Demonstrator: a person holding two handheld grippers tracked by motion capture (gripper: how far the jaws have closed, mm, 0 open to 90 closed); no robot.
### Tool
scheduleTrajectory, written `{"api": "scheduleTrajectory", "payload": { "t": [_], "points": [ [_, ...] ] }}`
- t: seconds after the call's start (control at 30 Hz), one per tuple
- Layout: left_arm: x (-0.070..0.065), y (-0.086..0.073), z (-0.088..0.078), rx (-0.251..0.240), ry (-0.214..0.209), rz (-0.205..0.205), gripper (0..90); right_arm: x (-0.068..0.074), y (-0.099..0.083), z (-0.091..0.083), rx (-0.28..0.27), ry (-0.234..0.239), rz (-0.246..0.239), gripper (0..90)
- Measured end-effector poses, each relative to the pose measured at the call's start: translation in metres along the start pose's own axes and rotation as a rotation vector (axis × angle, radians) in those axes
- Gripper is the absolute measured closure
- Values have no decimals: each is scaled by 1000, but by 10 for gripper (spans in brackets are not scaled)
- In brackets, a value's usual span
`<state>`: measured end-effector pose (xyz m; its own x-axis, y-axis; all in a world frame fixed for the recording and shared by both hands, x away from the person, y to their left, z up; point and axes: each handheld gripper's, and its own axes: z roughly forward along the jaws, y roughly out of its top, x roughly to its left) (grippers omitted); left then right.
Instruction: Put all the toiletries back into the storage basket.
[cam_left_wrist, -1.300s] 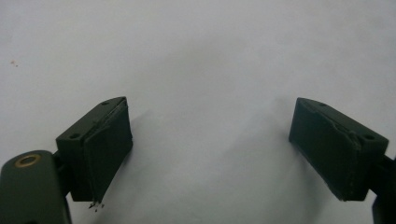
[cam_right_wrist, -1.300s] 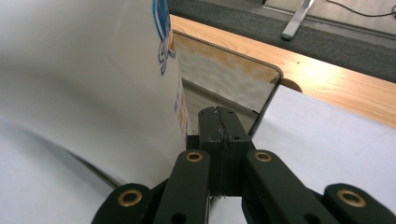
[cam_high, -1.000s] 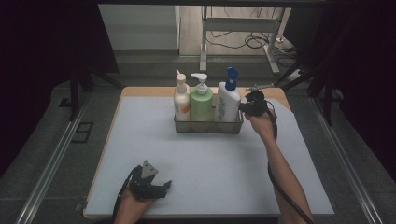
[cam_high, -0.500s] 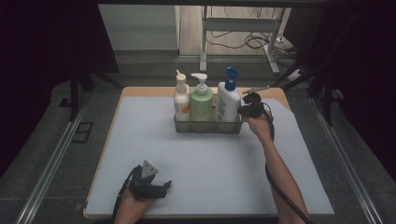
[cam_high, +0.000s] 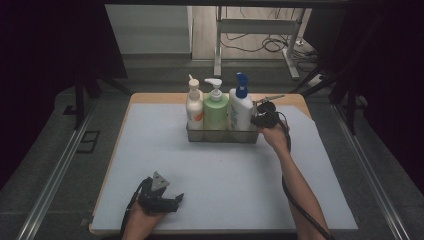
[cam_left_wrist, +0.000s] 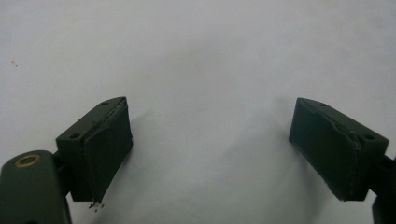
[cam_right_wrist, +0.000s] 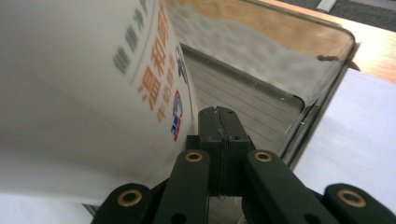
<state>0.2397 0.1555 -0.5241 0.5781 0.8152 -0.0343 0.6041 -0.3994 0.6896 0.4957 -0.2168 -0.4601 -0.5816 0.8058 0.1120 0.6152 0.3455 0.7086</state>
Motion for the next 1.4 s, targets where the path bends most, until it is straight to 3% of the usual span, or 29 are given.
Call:
{"api": "scheduleTrajectory", "payload": {
  "t": [0.43,1.03,1.4],
  "points": [
    [0,0,0,0,1,2,128,10,-1,6,17,18,-22,900],
    [0,0,0,0,1,2,127,15,-2,4,19,28,-18,900],
    [0,0,0,1,1,3,128,22,-3,-1,30,40,-44,900]
  ]
}}
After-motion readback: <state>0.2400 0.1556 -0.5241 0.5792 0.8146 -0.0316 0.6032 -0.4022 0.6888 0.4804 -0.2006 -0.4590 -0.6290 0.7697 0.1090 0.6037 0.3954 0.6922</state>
